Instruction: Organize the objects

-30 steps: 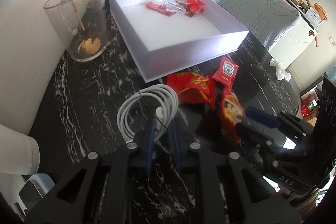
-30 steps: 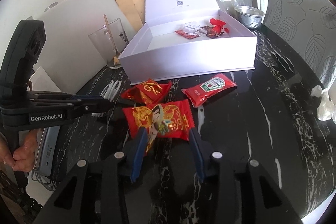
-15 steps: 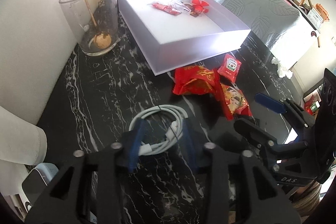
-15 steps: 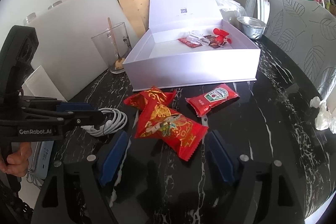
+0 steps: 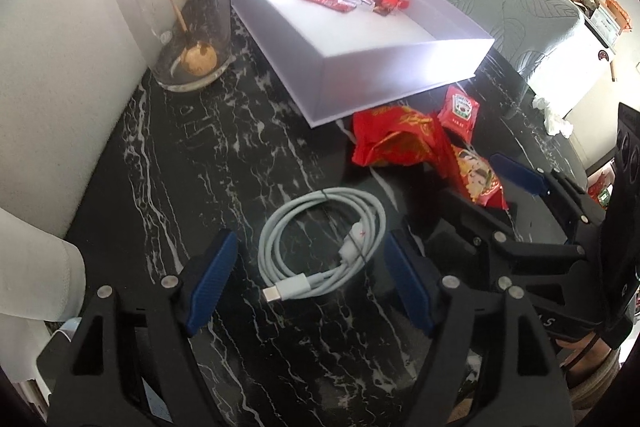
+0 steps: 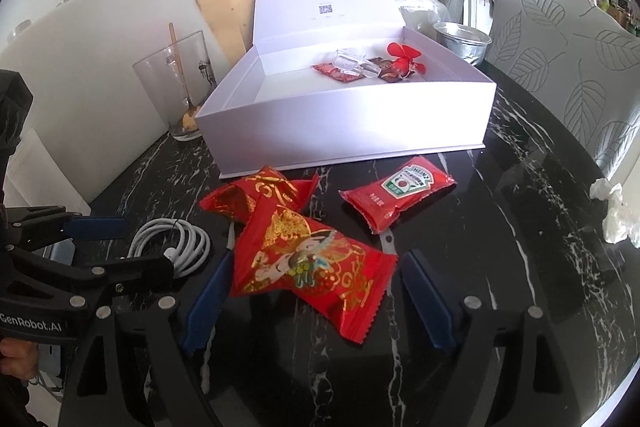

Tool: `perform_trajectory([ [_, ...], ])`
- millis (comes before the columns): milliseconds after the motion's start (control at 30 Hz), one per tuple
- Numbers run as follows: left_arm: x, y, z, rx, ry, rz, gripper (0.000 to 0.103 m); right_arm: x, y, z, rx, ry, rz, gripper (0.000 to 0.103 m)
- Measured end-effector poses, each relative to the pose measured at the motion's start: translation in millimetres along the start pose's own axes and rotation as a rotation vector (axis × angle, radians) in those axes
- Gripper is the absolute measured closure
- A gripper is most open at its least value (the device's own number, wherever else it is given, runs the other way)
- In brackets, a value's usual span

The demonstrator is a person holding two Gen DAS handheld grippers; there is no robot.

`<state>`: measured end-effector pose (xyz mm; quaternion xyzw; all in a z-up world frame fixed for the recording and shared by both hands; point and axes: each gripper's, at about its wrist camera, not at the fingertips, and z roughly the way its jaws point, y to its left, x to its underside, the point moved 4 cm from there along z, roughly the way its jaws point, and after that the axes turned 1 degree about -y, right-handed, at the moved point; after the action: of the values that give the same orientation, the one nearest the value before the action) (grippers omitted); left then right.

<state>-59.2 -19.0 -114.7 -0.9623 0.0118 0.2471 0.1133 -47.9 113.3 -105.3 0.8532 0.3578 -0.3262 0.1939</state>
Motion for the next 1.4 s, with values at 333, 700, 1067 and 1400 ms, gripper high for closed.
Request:
perform_trajectory([
  [333, -1.6, 7.1, 7.6, -0.025, 0.014, -0.045, 0.026, -2.7, -4.9, 0.9, 0.011, 0.001, 0.021, 0.026],
  [700, -6.3, -5.6, 12.3, -0.043, -0.016, -0.011, 0.038, 2.8, -19.2, -9.1, 0.03, -0.005, 0.026, 0.037],
  [1067, -2.9, -33.2, 11.3, -0.012, 0.004, 0.03, 0.039, 17.8, -42.6, -32.1, 0.027, -0.021, 0.066, 0.044],
  [1400, 1.6, -47.2, 9.6, 0.014, 0.008, 0.048, 0.039, 30.2, -52.7, -53.0, 0.004, -0.05, 0.043, 0.032],
])
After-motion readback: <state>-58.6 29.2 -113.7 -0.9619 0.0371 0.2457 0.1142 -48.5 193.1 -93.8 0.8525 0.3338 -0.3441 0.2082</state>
